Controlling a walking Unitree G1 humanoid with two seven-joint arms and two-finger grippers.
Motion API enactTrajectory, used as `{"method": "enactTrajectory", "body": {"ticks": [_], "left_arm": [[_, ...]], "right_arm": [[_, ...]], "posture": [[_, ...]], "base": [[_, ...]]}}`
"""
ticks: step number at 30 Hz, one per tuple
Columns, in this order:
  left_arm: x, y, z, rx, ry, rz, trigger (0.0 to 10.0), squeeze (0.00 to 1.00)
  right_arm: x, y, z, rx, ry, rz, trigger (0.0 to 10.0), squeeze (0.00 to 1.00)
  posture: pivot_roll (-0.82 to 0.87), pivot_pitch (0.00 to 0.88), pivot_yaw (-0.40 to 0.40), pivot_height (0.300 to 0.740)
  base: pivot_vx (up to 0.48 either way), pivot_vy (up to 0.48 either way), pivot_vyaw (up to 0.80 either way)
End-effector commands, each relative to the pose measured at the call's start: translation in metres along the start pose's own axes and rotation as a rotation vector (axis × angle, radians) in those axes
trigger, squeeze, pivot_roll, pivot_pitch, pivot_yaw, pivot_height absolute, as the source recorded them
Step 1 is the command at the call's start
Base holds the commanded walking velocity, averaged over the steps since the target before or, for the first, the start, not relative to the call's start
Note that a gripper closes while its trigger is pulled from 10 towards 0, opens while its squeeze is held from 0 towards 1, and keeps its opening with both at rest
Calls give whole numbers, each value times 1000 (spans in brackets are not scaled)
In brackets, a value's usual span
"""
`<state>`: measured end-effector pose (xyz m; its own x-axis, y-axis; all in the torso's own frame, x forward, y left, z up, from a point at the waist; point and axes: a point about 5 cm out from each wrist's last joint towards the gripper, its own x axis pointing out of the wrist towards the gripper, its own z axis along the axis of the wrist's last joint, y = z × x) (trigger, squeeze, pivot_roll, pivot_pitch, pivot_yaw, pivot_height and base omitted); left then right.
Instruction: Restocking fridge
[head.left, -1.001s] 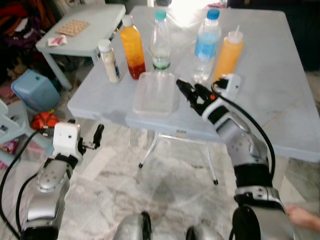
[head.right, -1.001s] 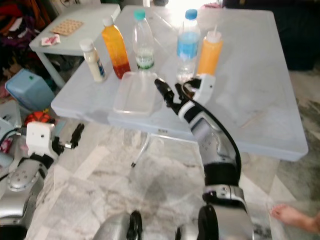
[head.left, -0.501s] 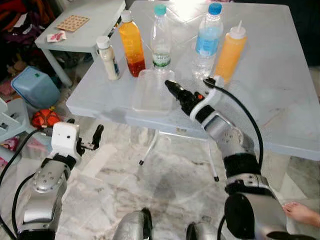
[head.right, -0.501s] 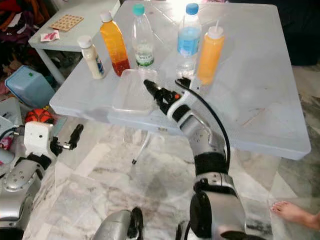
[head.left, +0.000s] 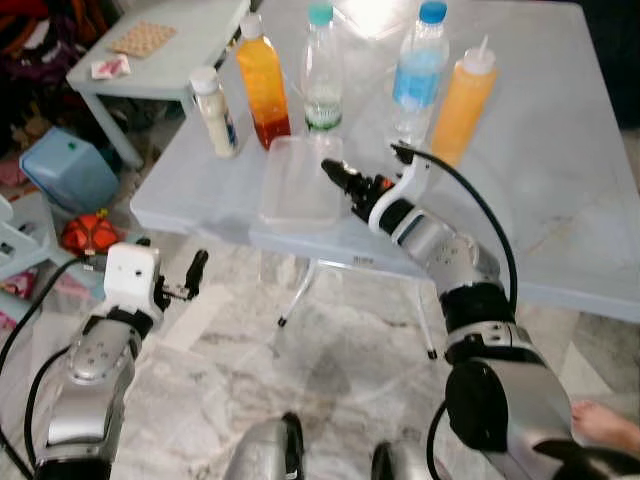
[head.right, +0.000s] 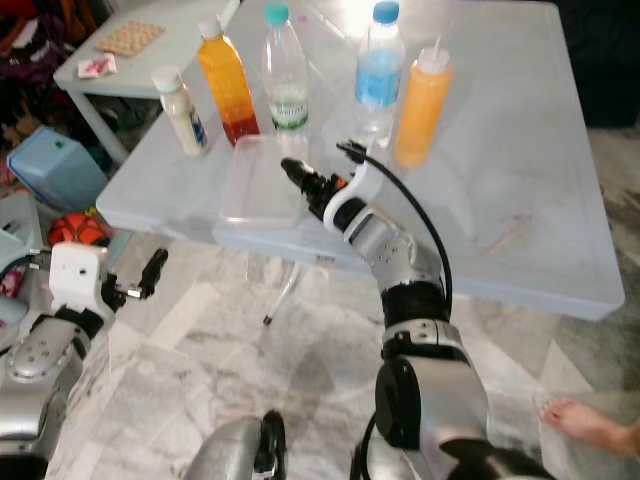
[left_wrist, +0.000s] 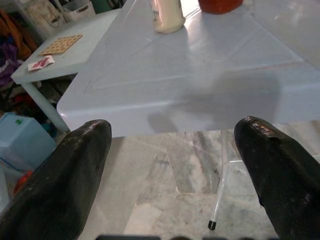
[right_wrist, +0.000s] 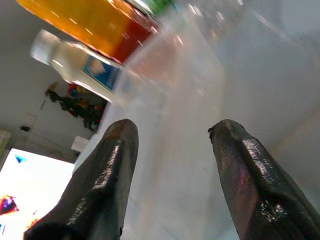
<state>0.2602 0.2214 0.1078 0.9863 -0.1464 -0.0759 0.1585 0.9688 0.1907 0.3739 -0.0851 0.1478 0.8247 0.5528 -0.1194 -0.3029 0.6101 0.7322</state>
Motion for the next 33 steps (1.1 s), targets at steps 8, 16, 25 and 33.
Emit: {"method": "enactTrajectory", "body": {"ticks": [8, 16, 25, 33], "left_arm": [[-1, 1, -3, 3, 12, -3, 10000, 0], [-2, -2, 1, 2, 7, -6, 10000, 0], [1, -1, 2, 3, 3, -2, 10000, 0], [3, -4, 3, -4, -8, 4, 10000, 0]], "right_arm": [[3, 2, 9, 22, -12, -26, 0, 0], [3, 0, 12, 35, -11, -39, 0, 0], [3, 0, 16, 48, -27, -44, 0, 0], [-5, 5, 27, 19, -90, -52, 0, 0]], "posture": [[147, 172, 96, 740], [149, 175, 93, 740], [147, 168, 92, 740], [135, 151, 78, 740]], "base": [[0, 0, 0], [0, 0, 0], [0, 0, 0], [0, 0, 0]]}}
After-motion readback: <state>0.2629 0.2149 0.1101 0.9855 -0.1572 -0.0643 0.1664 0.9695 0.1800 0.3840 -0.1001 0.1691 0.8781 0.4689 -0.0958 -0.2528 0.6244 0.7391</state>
